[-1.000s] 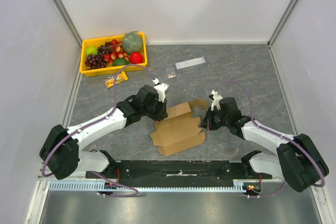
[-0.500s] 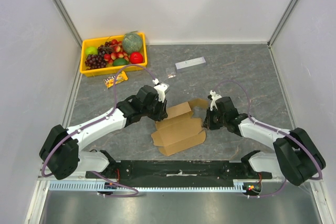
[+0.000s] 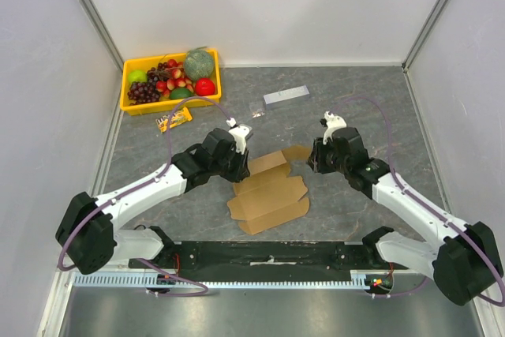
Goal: Fold the paper box
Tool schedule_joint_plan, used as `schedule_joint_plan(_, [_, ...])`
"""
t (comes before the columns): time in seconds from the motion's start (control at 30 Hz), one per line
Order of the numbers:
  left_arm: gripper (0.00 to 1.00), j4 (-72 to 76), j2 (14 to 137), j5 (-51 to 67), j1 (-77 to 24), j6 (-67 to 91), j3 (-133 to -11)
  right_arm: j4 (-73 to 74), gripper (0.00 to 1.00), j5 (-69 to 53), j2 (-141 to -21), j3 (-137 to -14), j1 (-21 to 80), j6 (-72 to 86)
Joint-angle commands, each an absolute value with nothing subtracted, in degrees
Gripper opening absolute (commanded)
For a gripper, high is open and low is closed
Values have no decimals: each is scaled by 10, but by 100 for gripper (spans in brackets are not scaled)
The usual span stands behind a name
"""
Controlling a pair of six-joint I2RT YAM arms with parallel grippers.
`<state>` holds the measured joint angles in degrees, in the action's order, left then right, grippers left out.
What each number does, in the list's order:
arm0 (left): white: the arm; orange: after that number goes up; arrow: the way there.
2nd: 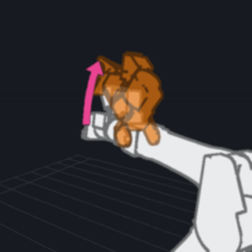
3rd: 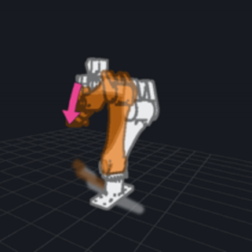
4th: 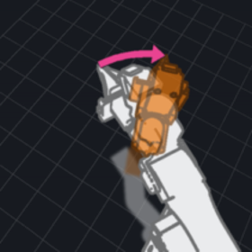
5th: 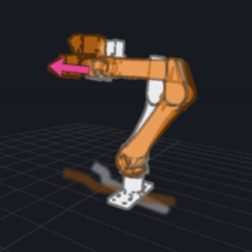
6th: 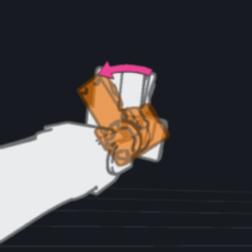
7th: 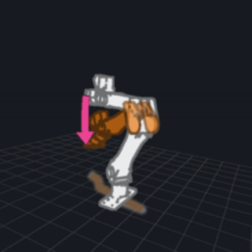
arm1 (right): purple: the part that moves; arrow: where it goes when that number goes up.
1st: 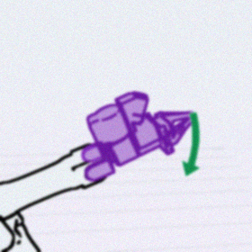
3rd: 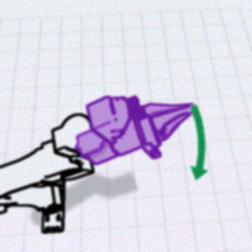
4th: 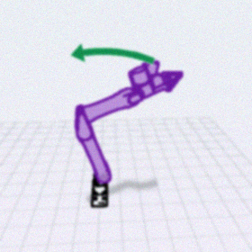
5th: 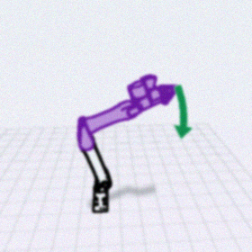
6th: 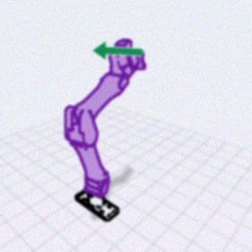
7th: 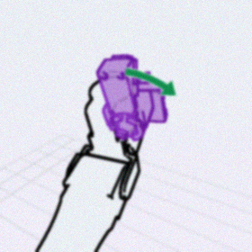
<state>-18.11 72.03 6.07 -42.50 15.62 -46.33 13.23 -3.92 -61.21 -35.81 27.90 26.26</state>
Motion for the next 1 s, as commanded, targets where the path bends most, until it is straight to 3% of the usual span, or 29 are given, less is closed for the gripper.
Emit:
schedule_joint_plan(0.0, [25, -189, 704, 55, -427, 173, -479, 170, 39, 20, -634, -426, 276, 209])
schedule_joint_plan(0.33, [25, -193, 702, 57, -429, 171, -490, 171, 48, 13, -726, -497, 259, 106])
schedule_joint_plan(0.63, [25, -196, 705, 57, -431, 169, -497, 173, 45, -78, -795, -533, 243, 33])
schedule_joint_plan(0.97, [25, -196, 703, 58, -432, 169, -496, 174, 39, -101, -838, -559, 242, 6])
